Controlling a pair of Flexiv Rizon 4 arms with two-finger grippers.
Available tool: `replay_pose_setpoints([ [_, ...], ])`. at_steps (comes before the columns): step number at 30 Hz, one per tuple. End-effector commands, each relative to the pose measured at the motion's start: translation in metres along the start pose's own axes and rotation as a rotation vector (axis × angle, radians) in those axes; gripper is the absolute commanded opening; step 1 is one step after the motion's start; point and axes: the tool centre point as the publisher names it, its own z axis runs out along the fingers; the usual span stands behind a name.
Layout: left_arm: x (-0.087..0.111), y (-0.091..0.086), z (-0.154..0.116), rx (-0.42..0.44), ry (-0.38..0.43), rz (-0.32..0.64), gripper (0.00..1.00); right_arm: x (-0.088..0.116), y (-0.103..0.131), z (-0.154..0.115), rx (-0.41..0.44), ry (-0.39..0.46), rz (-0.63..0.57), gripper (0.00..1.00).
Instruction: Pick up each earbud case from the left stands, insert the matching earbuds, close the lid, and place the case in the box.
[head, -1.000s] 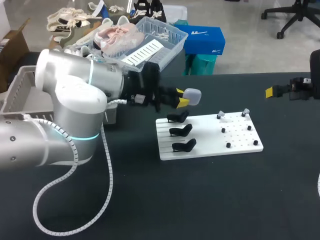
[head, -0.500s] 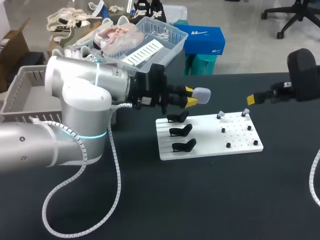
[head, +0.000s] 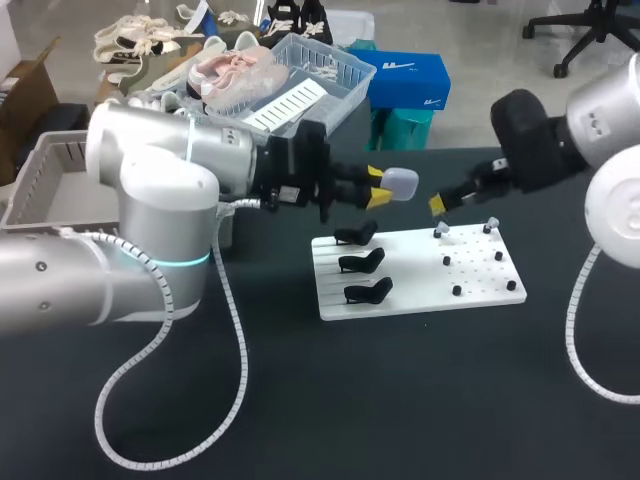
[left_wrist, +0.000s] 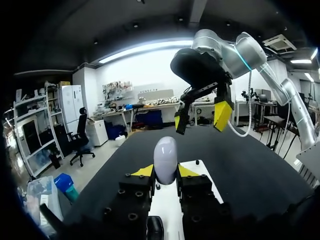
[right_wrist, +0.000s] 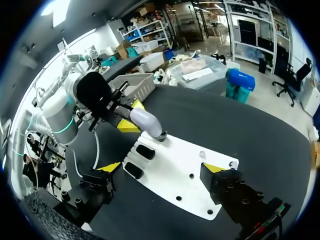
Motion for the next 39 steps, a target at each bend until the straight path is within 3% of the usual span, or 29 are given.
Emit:
replay_pose_setpoints([
  [1,0.002,-0.005,0.001,-0.015,0.000,-0.003,0.00,-0.014,0.000,0.022,-0.021,0.037,-0.009,1.00],
  [12,0.000,-0.004,0.000,-0.016,-0.012,-0.004,0.00,-0.019,0.004,0.036,-0.026,0.074,-0.010,1.00],
  [39,0.004,-0.010,0.000,0.006,0.002,-0.007,0.00,-0.027,-0.015,0.037,-0.017,0.060,0.019,1.00],
])
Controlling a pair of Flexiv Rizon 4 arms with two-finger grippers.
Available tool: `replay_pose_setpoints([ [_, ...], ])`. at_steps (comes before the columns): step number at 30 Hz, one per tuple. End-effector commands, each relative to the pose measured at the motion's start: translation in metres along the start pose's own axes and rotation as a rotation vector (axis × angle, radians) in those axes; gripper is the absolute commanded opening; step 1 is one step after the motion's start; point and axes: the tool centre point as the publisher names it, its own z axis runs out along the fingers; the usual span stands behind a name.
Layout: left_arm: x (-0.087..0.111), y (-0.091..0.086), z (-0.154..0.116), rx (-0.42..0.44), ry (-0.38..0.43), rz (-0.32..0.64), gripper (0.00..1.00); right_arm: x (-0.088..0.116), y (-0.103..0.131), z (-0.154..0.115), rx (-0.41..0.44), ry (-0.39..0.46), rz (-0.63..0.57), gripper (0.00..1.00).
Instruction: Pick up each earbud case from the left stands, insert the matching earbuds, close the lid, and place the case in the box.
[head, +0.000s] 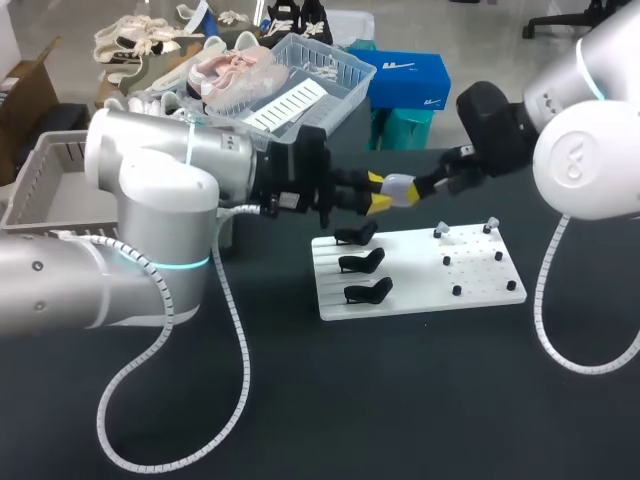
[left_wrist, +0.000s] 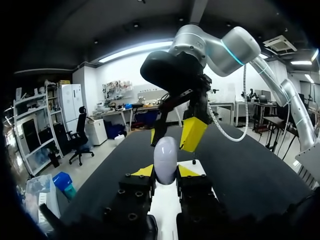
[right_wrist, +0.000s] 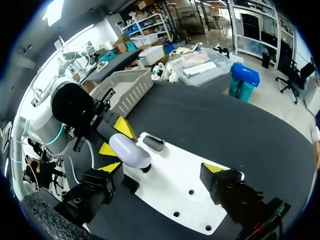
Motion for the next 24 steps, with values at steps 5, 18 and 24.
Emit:
replay_pose_setpoints([
  [5,0.002,-0.003,0.000,0.007,0.008,0.002,0.00,-0.003,-0.004,0.001,-0.003,-0.003,0.001,1.00],
  [18,0.008,-0.005,0.004,0.012,0.019,-0.006,0.00,-0.013,0.001,-0.021,0.031,-0.056,-0.025,1.00],
  [24,0.006,0.004,0.002,-0.073,-0.085,0.011,0.00,-0.005,0.000,-0.039,0.105,-0.107,-0.010,1.00],
])
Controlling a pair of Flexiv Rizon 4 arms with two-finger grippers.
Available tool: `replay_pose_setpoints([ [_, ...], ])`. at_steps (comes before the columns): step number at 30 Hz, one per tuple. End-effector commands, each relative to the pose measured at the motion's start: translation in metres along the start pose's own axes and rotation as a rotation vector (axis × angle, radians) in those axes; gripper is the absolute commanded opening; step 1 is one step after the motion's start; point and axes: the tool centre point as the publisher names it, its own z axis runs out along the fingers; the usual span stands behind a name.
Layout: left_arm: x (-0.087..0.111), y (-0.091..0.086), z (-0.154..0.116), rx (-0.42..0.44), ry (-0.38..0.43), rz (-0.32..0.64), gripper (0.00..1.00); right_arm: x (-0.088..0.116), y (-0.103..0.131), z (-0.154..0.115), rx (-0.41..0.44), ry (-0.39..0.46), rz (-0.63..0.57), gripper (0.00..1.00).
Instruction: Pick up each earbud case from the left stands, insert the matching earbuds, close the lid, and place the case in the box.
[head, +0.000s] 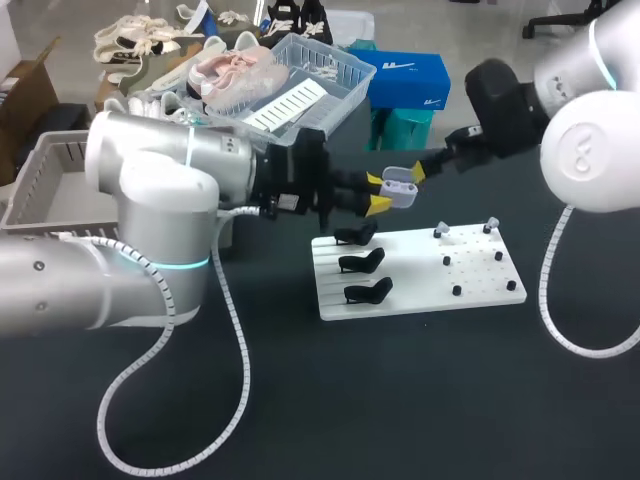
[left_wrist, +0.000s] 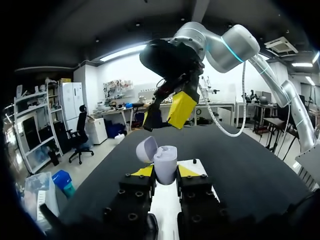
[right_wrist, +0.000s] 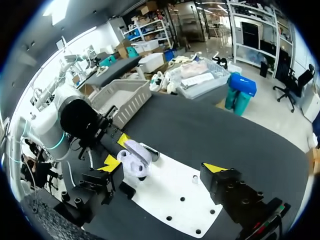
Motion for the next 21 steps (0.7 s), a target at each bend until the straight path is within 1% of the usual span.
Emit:
replay_pose_setpoints([
  [1,0.004,0.000,0.002,-0.071,-0.080,0.023,0.00,0.019,0.006,-0.020,0.070,-0.045,0.020,1.00],
  [4,0.000,-0.001,0.005,-0.107,-0.129,0.059,0.00,0.027,0.001,-0.031,0.083,-0.066,0.044,1.00],
  [8,-0.003,-0.005,0.012,-0.143,-0.129,0.100,0.00,0.038,-0.005,-0.043,0.127,-0.092,0.073,1.00],
  [12,-0.007,-0.009,0.012,-0.149,-0.159,0.103,0.00,0.051,-0.014,-0.051,0.154,-0.104,0.112,1.00],
  [16,-0.010,-0.019,0.009,-0.160,-0.169,0.108,0.00,0.064,-0.025,-0.056,0.169,-0.112,0.148,1.00],
  [21,-0.010,-0.033,0.002,-0.168,-0.169,0.105,0.00,0.073,-0.033,-0.059,0.183,-0.109,0.171,1.00],
])
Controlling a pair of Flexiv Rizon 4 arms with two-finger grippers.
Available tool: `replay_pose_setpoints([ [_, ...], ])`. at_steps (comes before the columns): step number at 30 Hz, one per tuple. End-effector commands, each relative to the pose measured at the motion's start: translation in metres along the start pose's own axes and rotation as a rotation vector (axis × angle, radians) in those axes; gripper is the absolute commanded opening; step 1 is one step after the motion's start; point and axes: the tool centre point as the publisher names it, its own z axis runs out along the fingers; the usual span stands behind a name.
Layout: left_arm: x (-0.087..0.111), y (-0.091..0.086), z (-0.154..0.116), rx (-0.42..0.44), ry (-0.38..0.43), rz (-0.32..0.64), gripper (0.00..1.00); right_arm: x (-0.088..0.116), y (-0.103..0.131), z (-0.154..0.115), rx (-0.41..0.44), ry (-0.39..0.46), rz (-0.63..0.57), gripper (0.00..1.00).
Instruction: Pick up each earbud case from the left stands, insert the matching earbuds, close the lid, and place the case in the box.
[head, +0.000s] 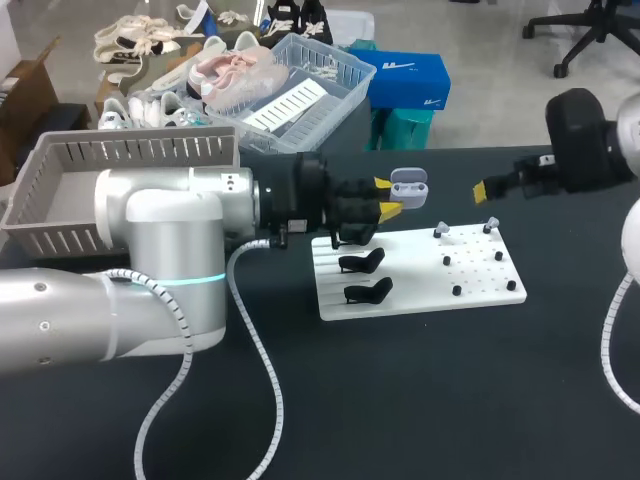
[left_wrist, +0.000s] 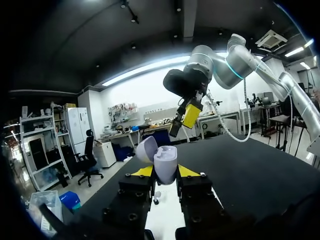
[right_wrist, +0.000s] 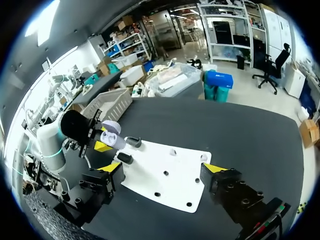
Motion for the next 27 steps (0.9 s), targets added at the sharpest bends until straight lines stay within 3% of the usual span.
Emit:
replay_pose_setpoints([
  [1,-0.004,-0.017,-0.012,-0.100,0.007,0.001,0.00,0.008,-0.002,-0.008,0.094,-0.010,0.008,1.00],
  [7,-0.006,-0.036,-0.021,-0.126,0.002,-0.011,0.00,0.010,-0.006,-0.009,0.097,-0.011,0.018,1.00],
  [12,0.006,-0.046,-0.028,-0.118,0.025,-0.017,0.00,0.011,-0.006,-0.009,0.100,-0.015,0.022,1.00],
  [18,0.019,-0.047,-0.033,-0.114,0.021,-0.021,0.00,0.012,-0.003,-0.012,0.109,-0.015,0.021,1.00],
  [27,0.023,-0.047,-0.035,-0.103,0.025,-0.033,0.00,0.012,0.000,-0.008,0.111,-0.008,0.032,1.00],
])
